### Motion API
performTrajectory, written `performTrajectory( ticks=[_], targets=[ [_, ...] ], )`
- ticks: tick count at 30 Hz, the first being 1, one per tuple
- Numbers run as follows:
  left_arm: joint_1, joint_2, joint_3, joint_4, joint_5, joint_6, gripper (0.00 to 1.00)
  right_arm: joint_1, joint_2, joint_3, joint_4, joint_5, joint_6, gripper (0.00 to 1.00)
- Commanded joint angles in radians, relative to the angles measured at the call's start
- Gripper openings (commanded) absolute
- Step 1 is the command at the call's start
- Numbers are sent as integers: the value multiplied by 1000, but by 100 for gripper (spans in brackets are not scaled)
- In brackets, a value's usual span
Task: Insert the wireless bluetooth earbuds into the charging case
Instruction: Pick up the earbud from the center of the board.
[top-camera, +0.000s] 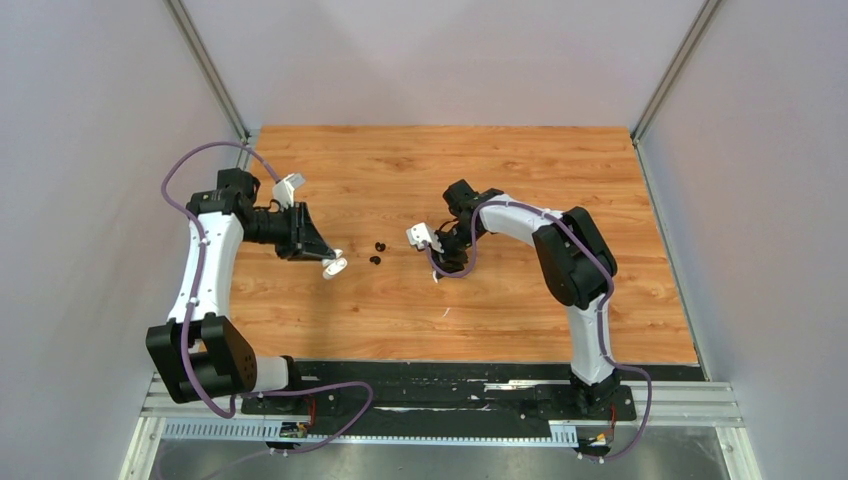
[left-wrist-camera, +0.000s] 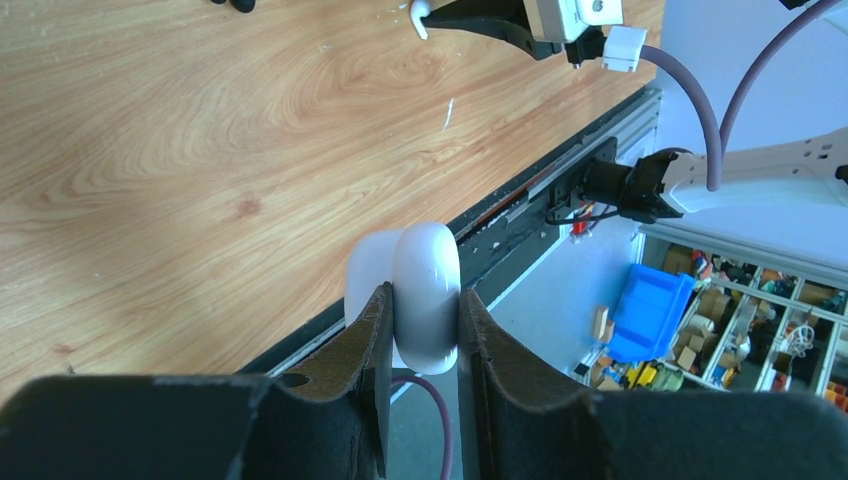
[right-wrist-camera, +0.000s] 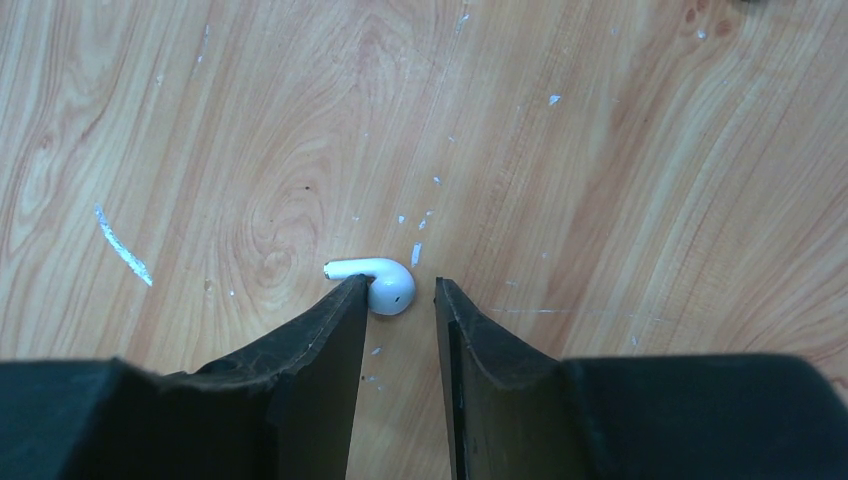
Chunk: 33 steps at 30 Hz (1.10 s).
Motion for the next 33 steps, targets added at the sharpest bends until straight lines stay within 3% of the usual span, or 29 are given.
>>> performTrajectory(
  ticks=[1,7,17,24,29,33],
  targets=[
    [8,-36,-11,23,15,-3,0,6,-5,-33,19,3,13,35],
    [9,-33,-12,27,15,-7,0,6,-4,-39,22,14,40,29],
    [8,-33,-16,34,18,-14,0,6,-47,-55,63,-15,137,3],
    [8,-14,-20,53,28,-28,0,6,-184,-178,246,-10,387,0],
    [-5,3,-19,67,25,-42,0,6,-322,-271,454,114,733,0],
    [-79,31,-13,83,20,-47,0,11,-497,-378,657,225,828,0]
  ],
)
